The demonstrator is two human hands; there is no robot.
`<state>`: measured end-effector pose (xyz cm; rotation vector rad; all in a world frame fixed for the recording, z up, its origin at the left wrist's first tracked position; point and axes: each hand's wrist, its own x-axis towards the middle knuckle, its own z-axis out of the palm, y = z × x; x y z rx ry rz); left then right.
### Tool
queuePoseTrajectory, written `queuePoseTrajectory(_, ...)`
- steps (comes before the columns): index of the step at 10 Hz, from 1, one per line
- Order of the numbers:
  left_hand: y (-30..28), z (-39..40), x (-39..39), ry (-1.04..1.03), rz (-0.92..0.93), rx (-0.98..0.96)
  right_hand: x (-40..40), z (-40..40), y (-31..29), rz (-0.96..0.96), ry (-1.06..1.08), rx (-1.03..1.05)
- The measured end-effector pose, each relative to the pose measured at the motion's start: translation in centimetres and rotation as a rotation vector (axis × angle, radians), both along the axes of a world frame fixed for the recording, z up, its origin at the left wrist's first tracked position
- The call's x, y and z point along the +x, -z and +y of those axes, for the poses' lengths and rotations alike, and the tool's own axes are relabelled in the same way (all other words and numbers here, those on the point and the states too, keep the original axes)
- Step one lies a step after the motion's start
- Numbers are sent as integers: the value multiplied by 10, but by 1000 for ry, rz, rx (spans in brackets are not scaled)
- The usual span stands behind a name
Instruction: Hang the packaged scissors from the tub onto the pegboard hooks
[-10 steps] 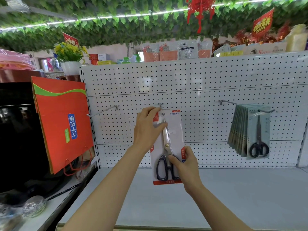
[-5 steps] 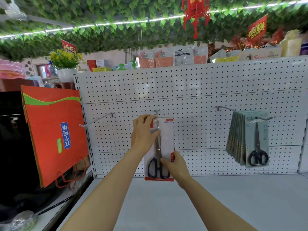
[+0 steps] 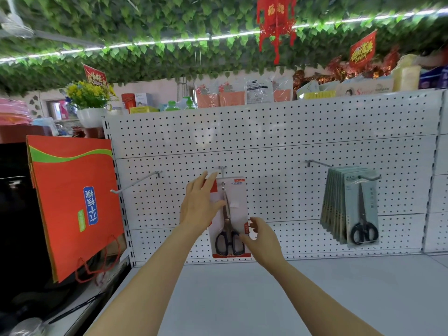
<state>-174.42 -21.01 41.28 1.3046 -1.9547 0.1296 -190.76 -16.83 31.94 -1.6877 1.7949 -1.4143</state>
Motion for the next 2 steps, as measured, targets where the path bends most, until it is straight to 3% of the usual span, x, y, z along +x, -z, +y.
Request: queuePoseTrajectory(2, 0, 21, 14, -67, -89, -43, -24, 32, -23, 201, 107, -103)
